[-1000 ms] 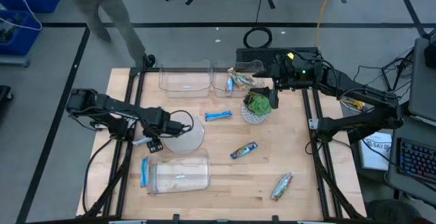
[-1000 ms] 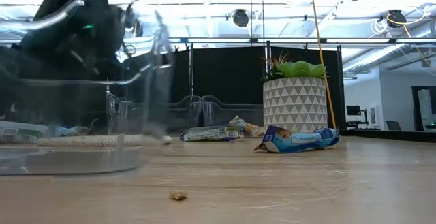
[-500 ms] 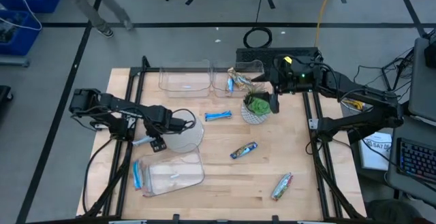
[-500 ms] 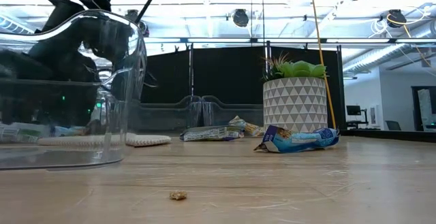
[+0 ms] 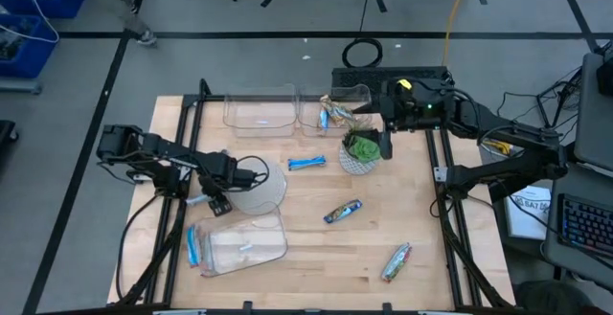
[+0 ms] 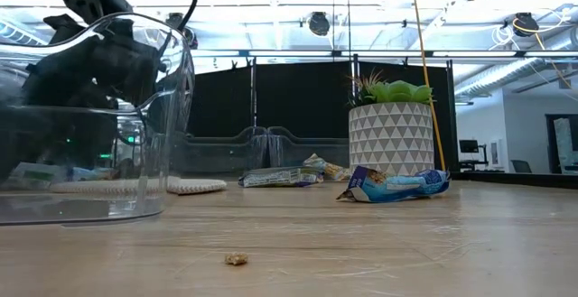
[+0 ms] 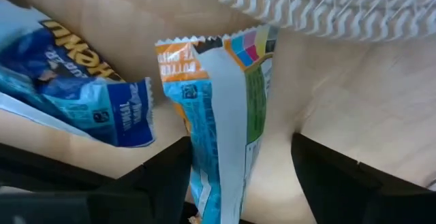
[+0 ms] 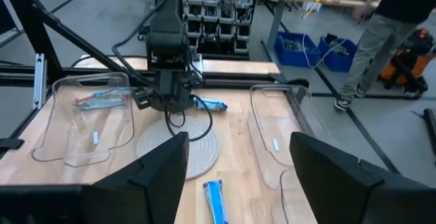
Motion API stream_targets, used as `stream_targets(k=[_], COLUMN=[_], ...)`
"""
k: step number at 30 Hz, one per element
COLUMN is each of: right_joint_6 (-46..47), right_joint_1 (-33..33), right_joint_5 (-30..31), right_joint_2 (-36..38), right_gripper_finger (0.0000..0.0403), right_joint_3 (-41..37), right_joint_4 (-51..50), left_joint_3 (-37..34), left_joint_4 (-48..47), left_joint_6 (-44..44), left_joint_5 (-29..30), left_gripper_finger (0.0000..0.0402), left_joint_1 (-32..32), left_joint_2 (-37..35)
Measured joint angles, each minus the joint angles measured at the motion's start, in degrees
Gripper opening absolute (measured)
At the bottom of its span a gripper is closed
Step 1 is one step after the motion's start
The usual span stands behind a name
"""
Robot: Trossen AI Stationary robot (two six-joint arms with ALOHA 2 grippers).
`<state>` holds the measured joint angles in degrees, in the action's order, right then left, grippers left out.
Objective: Pick and place Granola Bars by type
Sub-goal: Put the yellow granola bar into the top right transparent bin
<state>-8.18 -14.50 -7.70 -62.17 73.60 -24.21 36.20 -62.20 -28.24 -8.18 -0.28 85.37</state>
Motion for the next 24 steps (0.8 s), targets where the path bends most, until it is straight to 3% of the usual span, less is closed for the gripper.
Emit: stream_targets(k=[4,10,16,24], right_joint_6=[-0.5,-0.5,-0.5,-0.3], right_joint_1=[0.0,0.0,0.0,-0.9], right_joint_5=[0.0,0.0,0.3,0.5], right_joint_2=[0.3,1.4,3.2,5.2], right_gripper_finger=[0.0247,0.0247,0.0247,0.0247], right_joint_3=[0.0,0.0,0.0,0.0], right_joint_4=[1.7,4.6,5.1,4.9], left_joint_3=[-0.2,-0.3,3.2,17.5], left_joint_4=[0.5,4.6,4.9,-2.8], left_joint_6=[1.9,2.7,1.3,6.6], left_joint_5=[-2.2,-5.3,-3.8,3.4], left_gripper_finger=[0.0185,0.0035,0.0035,0.002], left_joint_1=[0.1,1.2,3.4,6.6], left_joint_2=[0.1,0.1,0.2,0.2])
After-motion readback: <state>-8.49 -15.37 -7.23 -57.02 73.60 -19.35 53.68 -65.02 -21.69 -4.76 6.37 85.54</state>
